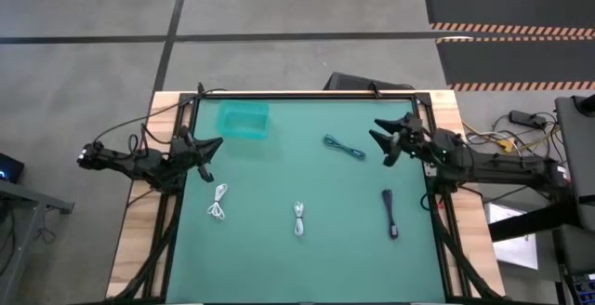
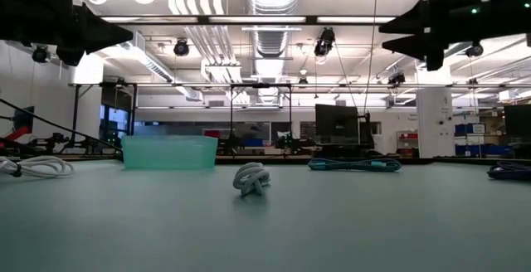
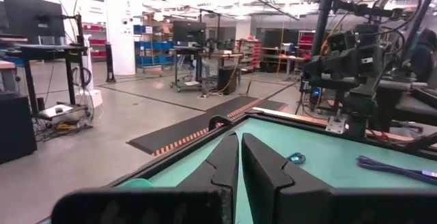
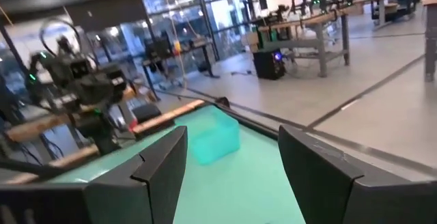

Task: Pick and place USB-C Cables
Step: Put the blue USB cable into the blue bin

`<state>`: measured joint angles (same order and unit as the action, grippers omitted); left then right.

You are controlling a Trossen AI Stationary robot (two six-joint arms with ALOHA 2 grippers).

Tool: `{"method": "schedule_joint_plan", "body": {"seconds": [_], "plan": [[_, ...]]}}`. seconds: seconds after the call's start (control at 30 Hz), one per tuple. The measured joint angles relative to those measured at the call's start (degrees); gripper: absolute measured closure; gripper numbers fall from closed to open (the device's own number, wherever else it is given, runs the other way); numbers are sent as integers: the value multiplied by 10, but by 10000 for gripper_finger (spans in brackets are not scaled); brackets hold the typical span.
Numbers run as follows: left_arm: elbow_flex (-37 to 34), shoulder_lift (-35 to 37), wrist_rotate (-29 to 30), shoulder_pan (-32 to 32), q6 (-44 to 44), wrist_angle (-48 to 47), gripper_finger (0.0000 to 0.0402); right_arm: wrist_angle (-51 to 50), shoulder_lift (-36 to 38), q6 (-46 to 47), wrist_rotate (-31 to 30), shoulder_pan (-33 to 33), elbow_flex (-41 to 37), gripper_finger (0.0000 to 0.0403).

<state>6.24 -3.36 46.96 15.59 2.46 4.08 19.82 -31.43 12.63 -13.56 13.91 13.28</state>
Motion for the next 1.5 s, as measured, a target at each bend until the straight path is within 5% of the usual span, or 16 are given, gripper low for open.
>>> {"method": "schedule_joint_plan", "body": {"seconds": [0.63,1.5], "plan": [[0,0,-1,0,-3,0,398,-208,-271,-123,0,2,218,182],[0,0,0,0,-3,0,398,-224,-478,-227,65,73,230,182]]}}
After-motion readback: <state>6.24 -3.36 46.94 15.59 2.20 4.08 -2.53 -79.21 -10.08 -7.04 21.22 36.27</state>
